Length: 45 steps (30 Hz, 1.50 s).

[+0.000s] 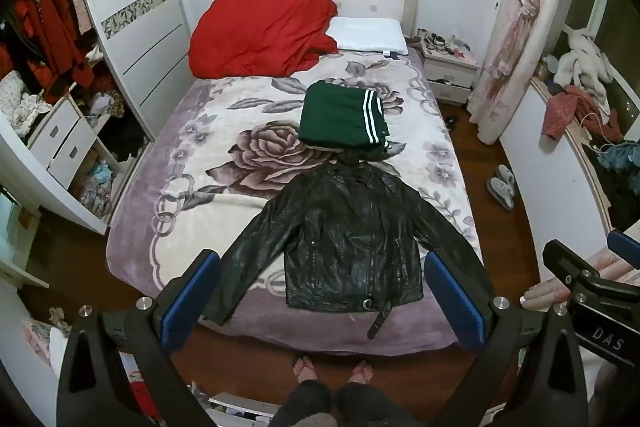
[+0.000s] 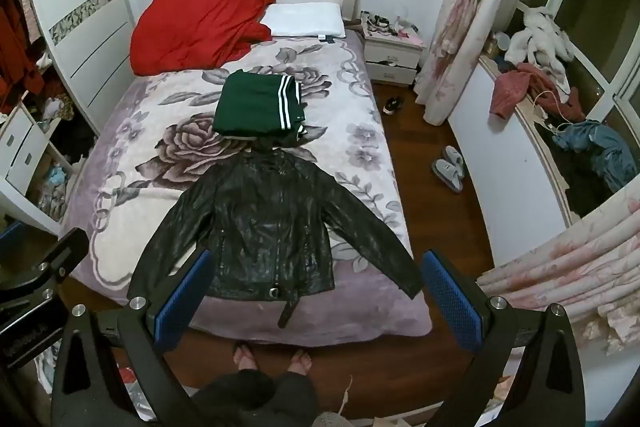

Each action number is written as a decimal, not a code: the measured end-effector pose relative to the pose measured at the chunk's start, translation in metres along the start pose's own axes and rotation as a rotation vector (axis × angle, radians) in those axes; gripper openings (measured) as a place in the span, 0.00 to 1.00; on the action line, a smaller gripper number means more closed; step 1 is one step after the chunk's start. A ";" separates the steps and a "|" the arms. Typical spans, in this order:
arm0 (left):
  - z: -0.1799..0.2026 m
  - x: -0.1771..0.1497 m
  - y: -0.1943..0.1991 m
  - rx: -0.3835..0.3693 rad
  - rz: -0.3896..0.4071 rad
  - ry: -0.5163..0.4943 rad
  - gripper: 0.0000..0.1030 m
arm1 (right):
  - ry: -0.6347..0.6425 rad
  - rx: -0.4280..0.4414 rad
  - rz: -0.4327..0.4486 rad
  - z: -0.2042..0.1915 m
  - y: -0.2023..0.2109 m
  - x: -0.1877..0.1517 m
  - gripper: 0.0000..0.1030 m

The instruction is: Fold large clothes

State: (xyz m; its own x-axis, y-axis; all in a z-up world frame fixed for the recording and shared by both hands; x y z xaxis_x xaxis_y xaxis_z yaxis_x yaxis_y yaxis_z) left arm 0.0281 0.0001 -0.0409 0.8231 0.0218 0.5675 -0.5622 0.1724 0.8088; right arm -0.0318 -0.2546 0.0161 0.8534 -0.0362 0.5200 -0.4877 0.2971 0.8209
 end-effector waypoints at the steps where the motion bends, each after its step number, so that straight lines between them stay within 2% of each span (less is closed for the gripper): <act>1: 0.000 0.000 0.000 0.000 0.000 0.000 1.00 | 0.001 -0.003 -0.002 0.000 0.000 0.000 1.00; 43: -0.001 0.003 0.001 -0.001 0.008 0.000 1.00 | 0.000 -0.004 0.015 0.004 0.015 0.007 1.00; 45: 0.002 0.013 0.010 -0.002 0.011 -0.001 1.00 | 0.000 -0.003 0.017 0.005 0.014 0.006 1.00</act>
State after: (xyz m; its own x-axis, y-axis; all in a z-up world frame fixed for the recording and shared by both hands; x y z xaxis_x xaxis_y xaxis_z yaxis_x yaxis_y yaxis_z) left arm 0.0333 -0.0001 -0.0255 0.8170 0.0231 0.5762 -0.5709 0.1738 0.8024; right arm -0.0343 -0.2549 0.0321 0.8451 -0.0316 0.5337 -0.5012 0.3006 0.8114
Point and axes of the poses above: each gripper's, at about its wrist camera, not at the fingertips, and y roughly against the way its jaws point, z to its right, x to its top, the point moved 5 cm from there along -y, roughly the way its jaws point, and after that the axes turned 10 degrees about -x, right-handed, at the moved point
